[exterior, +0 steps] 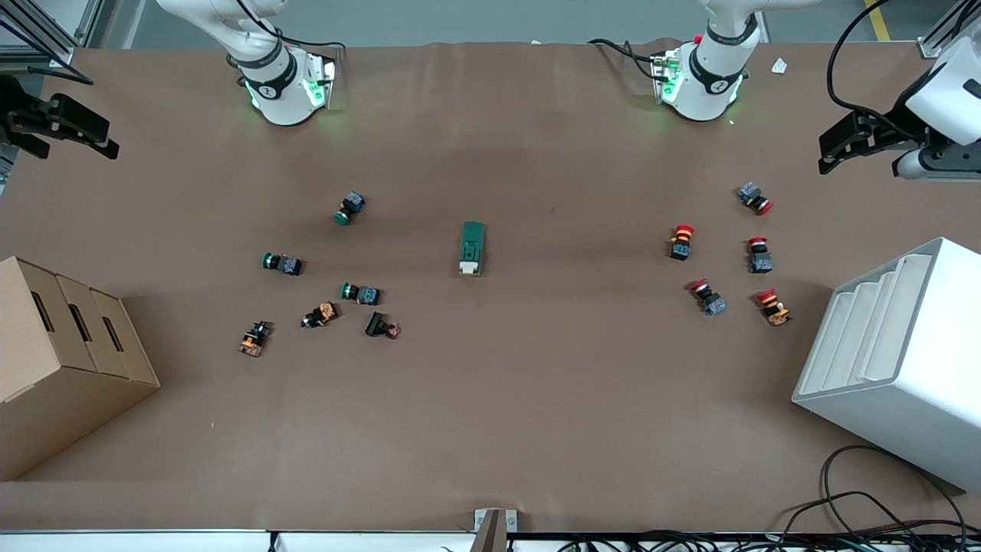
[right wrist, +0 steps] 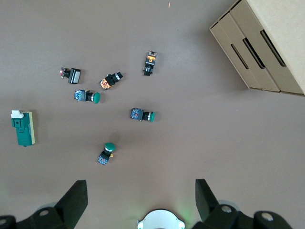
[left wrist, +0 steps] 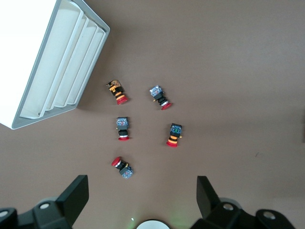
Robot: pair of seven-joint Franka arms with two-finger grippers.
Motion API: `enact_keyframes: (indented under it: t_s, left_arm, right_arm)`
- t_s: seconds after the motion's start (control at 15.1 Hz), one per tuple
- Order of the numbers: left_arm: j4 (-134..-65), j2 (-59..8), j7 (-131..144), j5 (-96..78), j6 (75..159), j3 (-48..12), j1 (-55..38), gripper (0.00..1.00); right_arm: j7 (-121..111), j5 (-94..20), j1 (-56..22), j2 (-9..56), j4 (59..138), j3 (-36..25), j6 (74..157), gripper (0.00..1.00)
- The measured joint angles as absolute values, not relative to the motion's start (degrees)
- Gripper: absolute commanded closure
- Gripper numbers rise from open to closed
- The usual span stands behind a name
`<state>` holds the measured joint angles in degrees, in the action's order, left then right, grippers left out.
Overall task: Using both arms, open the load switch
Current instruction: 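Move the left gripper over the green load switch and lower it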
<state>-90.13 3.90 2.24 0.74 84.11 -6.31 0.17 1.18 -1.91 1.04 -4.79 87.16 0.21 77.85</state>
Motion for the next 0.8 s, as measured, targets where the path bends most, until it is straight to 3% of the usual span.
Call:
enact_keyframes:
  t_s: [0.53,0.8]
  left_arm:
    - [-90.1,3.7,2.1,0.6,84.1,-7.4,-0.4,0.0]
    - [-91.5,2.5,6.8,0.4,87.0,-14.9,-2.4,0.0]
  right_arm:
    - [-0.6,-1.9,1.8,-4.8,87.2,0.0,77.8,0.0]
    - [-0.8,-1.9,1.8,-4.8,87.2,0.2,77.7,0.0]
